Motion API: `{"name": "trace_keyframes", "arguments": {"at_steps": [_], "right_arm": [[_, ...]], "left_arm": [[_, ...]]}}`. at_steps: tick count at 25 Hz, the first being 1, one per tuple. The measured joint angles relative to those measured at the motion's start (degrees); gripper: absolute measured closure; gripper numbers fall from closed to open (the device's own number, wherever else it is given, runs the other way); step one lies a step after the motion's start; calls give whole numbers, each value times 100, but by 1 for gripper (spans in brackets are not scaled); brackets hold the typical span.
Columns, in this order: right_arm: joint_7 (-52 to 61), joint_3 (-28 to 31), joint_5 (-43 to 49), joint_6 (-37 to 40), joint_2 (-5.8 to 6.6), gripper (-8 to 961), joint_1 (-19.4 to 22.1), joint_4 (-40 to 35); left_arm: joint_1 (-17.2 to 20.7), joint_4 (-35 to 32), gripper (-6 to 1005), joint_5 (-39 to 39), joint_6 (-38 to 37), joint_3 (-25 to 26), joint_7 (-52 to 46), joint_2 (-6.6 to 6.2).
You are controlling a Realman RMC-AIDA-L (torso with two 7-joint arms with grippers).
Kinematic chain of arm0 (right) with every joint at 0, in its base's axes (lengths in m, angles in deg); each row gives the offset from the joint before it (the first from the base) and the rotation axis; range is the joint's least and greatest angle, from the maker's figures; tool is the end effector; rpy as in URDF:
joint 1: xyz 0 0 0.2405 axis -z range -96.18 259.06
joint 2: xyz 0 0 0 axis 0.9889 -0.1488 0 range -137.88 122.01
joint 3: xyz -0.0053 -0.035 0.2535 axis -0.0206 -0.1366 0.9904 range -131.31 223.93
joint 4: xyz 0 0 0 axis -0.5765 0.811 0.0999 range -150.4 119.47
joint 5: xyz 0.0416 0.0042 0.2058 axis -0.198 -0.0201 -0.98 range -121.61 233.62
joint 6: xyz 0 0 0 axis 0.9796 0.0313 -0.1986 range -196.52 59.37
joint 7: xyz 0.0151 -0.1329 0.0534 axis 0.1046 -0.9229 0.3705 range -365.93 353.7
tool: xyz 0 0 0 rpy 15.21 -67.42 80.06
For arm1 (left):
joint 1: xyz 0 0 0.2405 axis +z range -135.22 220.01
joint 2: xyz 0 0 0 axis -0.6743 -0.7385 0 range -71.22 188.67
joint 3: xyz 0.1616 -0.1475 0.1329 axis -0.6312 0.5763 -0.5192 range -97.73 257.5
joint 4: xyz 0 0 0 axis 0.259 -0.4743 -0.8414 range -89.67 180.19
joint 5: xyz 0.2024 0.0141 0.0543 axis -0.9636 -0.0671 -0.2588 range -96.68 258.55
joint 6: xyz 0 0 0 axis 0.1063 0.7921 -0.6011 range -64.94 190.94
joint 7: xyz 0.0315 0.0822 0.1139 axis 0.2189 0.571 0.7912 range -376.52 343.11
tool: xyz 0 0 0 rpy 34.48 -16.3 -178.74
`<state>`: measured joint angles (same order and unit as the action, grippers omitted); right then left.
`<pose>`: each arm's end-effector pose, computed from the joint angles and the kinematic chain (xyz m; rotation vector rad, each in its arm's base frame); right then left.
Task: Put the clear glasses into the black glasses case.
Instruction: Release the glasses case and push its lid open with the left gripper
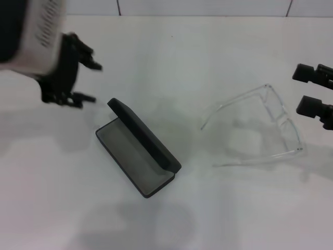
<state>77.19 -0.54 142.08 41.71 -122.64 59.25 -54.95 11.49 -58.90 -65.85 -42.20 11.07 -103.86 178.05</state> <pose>0.2403 0.2834 0.0628 -2.6658 0.5041 1.3512 -0.1364 0.3261 0.0804 -2.7090 0.6136 0.6259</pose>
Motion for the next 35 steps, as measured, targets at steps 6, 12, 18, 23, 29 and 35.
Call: {"name": "trace_keyframes", "arguments": {"at_steps": [6,12,18,23,29,35], "right_arm": [[8,91,-87,99,67,82,55,-55],[35,730,-98,662,71,82,70,-60],[89,972,-102,865,23,82,112,-135],[90,941,-102,919,2,82,143,-157],[89,969,-101,988,0,82,189,-157],[90,967,-100,989,0,83,202,-156]], "left_arm": [[-135,351,446,-251,136,-803,92,30],[-10,476,448,-363,425,-1534,115,54],[101,581,450,-471,703,-2044,74,68],[71,847,451,-554,1038,-2327,74,81],[-48,1206,453,-636,1303,-2515,76,90],[-55,1397,455,-639,1388,-2644,70,91]]}}
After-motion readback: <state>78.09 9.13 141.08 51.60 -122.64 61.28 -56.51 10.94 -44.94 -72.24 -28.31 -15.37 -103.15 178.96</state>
